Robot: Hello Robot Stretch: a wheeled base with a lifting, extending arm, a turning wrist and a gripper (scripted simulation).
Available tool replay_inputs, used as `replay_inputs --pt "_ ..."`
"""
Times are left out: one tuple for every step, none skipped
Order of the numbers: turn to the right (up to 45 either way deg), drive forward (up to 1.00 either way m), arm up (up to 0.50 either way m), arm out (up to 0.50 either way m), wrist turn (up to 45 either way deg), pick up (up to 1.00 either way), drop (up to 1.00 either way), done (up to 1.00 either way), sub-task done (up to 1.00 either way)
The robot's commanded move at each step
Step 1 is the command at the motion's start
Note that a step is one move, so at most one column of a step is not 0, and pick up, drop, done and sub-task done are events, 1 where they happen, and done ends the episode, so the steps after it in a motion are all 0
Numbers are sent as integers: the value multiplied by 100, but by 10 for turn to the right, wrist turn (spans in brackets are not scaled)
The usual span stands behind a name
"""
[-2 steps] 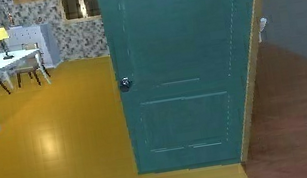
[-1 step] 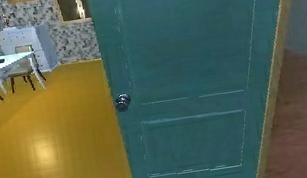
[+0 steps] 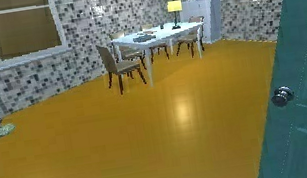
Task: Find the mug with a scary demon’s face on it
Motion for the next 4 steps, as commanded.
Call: replay_inputs --pt "-120 0 0 0 0 0 0 0 0" --pt "0 65 0 0 0 0 0 0 0" --pt "120 0 0 0 0 0 0 0 0" --pt "0 45 0 0 0 0 0 0 0"
